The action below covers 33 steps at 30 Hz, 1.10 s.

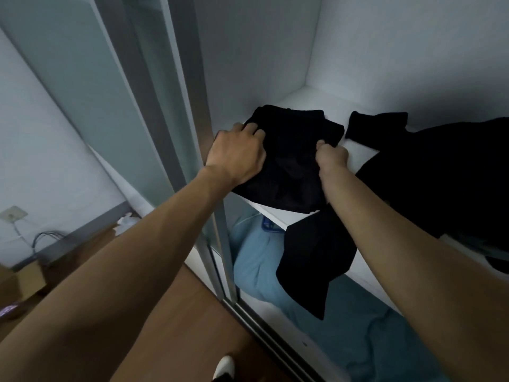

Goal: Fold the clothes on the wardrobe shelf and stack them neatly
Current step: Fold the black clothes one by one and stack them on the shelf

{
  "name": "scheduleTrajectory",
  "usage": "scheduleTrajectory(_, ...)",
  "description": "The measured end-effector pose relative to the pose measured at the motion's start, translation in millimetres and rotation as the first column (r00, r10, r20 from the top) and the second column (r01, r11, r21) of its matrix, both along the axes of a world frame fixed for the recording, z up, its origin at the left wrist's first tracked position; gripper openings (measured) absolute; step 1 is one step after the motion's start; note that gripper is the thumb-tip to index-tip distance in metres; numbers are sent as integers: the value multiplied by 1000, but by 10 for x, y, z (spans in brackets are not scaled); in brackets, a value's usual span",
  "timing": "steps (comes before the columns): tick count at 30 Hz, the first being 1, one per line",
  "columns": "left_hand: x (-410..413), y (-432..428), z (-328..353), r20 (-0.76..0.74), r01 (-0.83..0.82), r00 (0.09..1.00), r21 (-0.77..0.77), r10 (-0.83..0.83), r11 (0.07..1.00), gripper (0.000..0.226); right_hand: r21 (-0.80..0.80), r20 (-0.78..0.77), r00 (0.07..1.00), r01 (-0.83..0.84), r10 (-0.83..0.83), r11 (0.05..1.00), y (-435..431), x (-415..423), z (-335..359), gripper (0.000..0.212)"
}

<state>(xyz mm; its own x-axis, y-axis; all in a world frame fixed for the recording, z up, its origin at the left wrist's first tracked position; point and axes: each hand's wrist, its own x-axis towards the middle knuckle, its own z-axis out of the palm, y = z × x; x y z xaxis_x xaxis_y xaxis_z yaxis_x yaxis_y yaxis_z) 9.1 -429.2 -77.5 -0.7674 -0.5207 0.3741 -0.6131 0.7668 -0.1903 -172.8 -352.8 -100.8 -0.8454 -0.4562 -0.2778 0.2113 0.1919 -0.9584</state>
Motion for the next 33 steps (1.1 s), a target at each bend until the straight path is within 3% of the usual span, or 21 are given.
scheduleTrajectory(5, 82, -256, 9, -85, -40, 995, 123, 51, 992, 34, -35, 11, 999, 46, -45, 998, 32, -75, -27, 39)
scheduleTrajectory(6, 86, -294, 2, -113, -33, 992, 163, 52, 986, 34, -24, -56, 997, 52, -53, 998, 53, -146, -10, 46)
scheduleTrajectory(8, 86, -348, -29, -146, -27, 988, 202, 57, 979, 34, 102, -346, 937, 81, -41, 992, 87, -318, 73, 69)
scheduleTrajectory(10, 101, -423, -69, -155, -27, 986, 183, 56, 983, 35, 323, -536, 823, -7, 189, 946, -13, -425, 199, 83)
scheduleTrajectory(12, 82, -457, -94, -156, -16, 987, 182, 45, 983, 35, 579, -476, 735, -151, 483, 801, -108, -458, 317, 90)
scheduleTrajectory(14, 59, -479, -78, -164, -15, 985, 206, 49, 978, 35, 659, -407, 668, -257, 623, 706, -170, -495, 388, 80)
scheduleTrajectory(17, 17, -525, 7, -196, -10, 979, 211, 52, 977, 37, 485, -490, 584, -434, 647, 759, -243, -516, 460, 31)
scheduleTrajectory(21, -133, -508, 208, -297, 72, 955, 185, -14, 980, 46, 131, -593, 674, -458, 440, 879, -522, -484, 679, 18)
scheduleTrajectory(23, -256, -489, 259, -292, 97, 956, 216, -31, 972, 53, 54, -553, 742, -421, 379, 905, -707, -586, 732, 19)
scheduleTrajectory(25, -384, -498, 178, -174, 81, 984, 305, -29, 949, 59, 140, -511, 762, -382, 397, 914, -862, -788, 635, 28)
scheduleTrajectory(26, -443, -518, 94, -91, 63, 995, 370, -32, 927, 61, 279, -529, 732, -328, 430, 903, -915, -897, 533, 38)
scheduleTrajectory(28, -532, -551, -91, 48, 9, 998, 475, -36, 880, 63, 585, -565, 668, -88, 483, 806, -942, -1064, 288, 61)
scheduleTrajectory(29, -562, -563, -160, 82, -10, 996, 499, -35, 867, 63, 663, -566, 667, 18, 484, 749, -933, -1102, 190, 70)
scheduleTrajectory(30, -594, -573, -200, 96, -18, 995, 504, -35, 863, 64, 683, -553, 681, 41, 480, 729, -918, -1120, 128, 77)
scheduleTrajectory(33, -653, -622, -160, 127, -23, 991, 446, -38, 895, 66, 667, -502, 679, -91, 536, 739, -863, -1147, 81, 77)
